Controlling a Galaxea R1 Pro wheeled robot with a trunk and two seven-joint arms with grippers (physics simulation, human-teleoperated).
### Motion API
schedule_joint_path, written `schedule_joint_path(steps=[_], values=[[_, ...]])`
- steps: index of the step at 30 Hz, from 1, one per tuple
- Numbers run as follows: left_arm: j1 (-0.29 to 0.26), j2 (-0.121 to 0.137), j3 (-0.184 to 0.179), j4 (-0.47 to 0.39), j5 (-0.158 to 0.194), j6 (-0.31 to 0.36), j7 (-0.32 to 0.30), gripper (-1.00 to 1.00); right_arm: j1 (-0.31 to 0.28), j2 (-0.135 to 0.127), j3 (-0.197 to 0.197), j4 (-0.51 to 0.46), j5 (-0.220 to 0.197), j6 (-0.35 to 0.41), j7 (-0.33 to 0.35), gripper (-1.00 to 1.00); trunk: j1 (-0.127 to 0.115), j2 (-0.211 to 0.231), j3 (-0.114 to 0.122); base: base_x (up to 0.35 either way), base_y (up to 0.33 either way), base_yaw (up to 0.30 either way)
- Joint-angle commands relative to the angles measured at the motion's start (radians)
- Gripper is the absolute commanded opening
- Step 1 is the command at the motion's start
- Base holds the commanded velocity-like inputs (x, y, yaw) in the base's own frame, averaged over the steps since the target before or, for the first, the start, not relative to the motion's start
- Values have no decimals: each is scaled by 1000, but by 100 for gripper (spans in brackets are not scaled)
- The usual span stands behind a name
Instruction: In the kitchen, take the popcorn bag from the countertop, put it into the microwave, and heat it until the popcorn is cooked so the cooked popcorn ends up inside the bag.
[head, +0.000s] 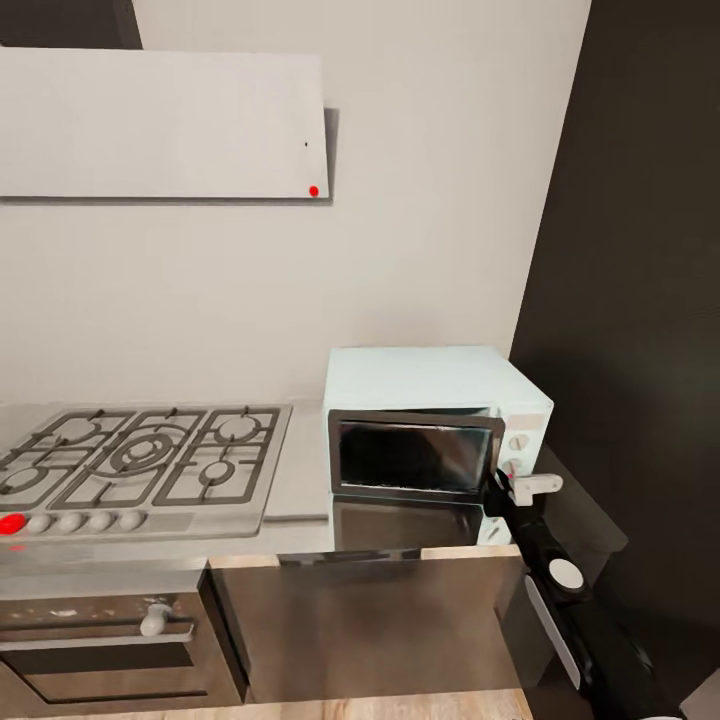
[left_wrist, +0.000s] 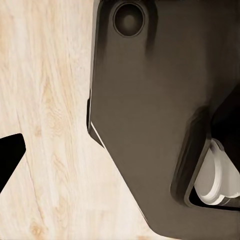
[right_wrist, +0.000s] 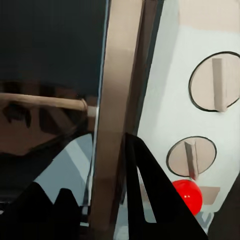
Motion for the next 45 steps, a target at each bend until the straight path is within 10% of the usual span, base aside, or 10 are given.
schedule_joint_path(steps=[1, 45], values=[[0, 0, 7, -1, 1, -1, 0, 100, -1, 4, -3, 6, -4, -4, -7, -100, 0, -1, -1, 0, 0, 0], [1, 0, 9, -1, 1, -1, 0, 100, -1, 16, 18, 14, -4, -3, -3, -100, 0, -1, -1, -94, 18, 0]])
